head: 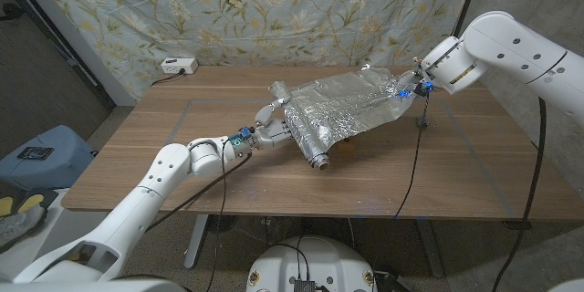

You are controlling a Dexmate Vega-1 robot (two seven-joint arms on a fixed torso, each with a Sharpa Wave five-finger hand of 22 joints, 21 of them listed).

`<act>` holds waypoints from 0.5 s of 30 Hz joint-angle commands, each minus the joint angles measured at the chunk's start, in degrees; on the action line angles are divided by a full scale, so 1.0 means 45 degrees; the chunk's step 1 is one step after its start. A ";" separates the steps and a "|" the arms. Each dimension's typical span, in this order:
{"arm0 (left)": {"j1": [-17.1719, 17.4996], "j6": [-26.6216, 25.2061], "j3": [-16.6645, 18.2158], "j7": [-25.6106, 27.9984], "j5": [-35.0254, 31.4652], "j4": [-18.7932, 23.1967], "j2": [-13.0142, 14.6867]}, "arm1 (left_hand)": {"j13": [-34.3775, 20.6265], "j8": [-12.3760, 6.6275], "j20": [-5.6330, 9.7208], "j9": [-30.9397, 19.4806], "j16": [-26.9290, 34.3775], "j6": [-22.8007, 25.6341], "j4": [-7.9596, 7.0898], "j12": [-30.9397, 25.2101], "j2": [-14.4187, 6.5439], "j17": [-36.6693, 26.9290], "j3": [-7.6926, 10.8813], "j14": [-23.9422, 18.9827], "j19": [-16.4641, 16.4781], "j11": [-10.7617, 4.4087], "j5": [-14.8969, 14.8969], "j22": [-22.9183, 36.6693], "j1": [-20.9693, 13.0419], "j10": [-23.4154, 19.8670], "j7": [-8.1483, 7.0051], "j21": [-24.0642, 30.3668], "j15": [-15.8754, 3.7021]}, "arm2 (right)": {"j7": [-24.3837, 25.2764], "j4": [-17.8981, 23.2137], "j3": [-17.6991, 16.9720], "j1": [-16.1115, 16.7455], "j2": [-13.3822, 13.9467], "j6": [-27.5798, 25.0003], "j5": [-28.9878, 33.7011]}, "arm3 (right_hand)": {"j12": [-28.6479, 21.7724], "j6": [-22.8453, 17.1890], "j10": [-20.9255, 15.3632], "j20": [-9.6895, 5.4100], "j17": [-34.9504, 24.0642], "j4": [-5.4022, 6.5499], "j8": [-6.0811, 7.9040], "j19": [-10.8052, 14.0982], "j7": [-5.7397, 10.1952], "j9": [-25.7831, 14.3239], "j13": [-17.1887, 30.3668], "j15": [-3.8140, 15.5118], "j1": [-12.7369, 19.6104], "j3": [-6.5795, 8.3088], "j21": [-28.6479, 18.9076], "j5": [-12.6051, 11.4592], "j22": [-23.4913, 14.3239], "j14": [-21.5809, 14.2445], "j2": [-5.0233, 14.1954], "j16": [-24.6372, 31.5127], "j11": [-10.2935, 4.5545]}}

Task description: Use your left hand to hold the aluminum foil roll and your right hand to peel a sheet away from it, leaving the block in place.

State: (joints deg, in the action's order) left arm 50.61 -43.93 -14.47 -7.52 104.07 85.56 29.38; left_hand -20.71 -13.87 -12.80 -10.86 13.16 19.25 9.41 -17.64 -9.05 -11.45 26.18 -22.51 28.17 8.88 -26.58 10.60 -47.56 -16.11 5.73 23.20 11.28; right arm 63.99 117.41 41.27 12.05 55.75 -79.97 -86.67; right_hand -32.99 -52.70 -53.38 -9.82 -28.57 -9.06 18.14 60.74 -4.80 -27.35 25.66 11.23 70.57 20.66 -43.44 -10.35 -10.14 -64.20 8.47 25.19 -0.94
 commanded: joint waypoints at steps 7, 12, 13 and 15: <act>0.0622 0.0764 0.0540 0.0626 0.0337 0.0452 0.0185 | -0.0044 -0.0007 0.0552 -0.0041 0.0031 0.0207 -0.0038 -0.0108 0.0108 -0.0010 0.0123 -0.0164 0.0631 0.0033 -0.0074 0.0056 -0.0065 -0.0177 -0.0023 0.0042 -0.0041 | 0.0002 -0.0146 0.0271 -0.0105 -0.0359 -0.0003 0.0156 | 0.0086 0.0664 0.0081 -0.0033 -0.0091 0.0203 -0.0450 -0.0191 -0.0015 0.0068 0.0105 -0.0039 -0.0297 -0.0081 -0.0126 -0.0092 -0.0005 0.0122 0.0158 -0.0164 0.0110; 0.0604 0.0800 0.0481 0.0497 0.0245 0.0484 0.0211 | -0.0045 0.0016 0.0545 -0.0042 0.0004 0.0217 -0.0047 -0.0091 0.0136 -0.0009 0.0130 -0.0139 0.0614 0.0054 -0.0081 0.0056 -0.0051 -0.0159 -0.0001 0.0032 -0.0032 | 0.0002 0.0160 -0.0134 0.0246 -0.0449 -0.0003 0.0323 | 0.0187 0.1150 0.0249 0.0056 -0.0121 0.0217 -0.0777 -0.0282 -0.0285 0.0185 0.0094 -0.0134 -0.0463 -0.0138 -0.0169 -0.0098 0.0005 0.0243 0.0081 -0.0275 0.0184; 0.0599 0.0794 0.0474 0.0491 0.0258 0.0478 0.0210 | -0.0046 0.0027 0.0549 -0.0043 -0.0005 0.0222 -0.0052 -0.0087 0.0144 -0.0009 0.0135 -0.0134 0.0614 0.0043 -0.0085 0.0057 -0.0046 -0.0161 -0.0021 0.0031 -0.0029 | 0.0002 0.0244 -0.0189 0.0293 -0.0437 -0.0003 0.0360 | 0.0197 0.1193 0.0265 0.0063 -0.0121 0.0218 -0.0808 -0.0299 -0.0290 0.0199 0.0093 -0.0142 -0.0470 -0.0132 -0.0170 -0.0102 0.0007 0.0240 0.0095 -0.0282 0.0210; 0.0590 0.0801 0.0450 0.0456 0.0214 0.0479 0.0229 | -0.0047 0.0036 0.0548 -0.0044 -0.0013 0.0223 -0.0057 -0.0076 0.0147 -0.0010 0.0139 -0.0127 0.0591 0.0058 -0.0088 0.0057 -0.0040 -0.0145 -0.0018 0.0021 -0.0020 | 0.0002 0.0387 -0.0299 0.0381 -0.0407 -0.0003 0.0404 | 0.0206 0.1266 0.0286 0.0079 -0.0096 0.0240 -0.0871 -0.0307 -0.0277 0.0236 0.0104 -0.0269 -0.0553 -0.0166 -0.0183 -0.0095 0.0010 0.0321 0.0052 -0.0349 0.0259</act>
State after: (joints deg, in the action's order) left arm 52.90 -41.07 -12.47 -5.35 105.19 87.16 30.13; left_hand -20.71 -13.87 -11.56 -10.87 13.15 19.97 9.16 -17.64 -8.91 -11.45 26.41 -22.63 29.85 9.11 -26.62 10.59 -47.68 -16.50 5.63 23.53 11.16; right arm 64.07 117.07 42.04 11.85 54.43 -80.07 -85.94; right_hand -32.10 -47.43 -52.32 -9.62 -28.84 -8.36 14.59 59.49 -5.95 -26.33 26.04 10.50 68.16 19.95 -43.89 -10.64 -10.14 -63.04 9.48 23.92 0.08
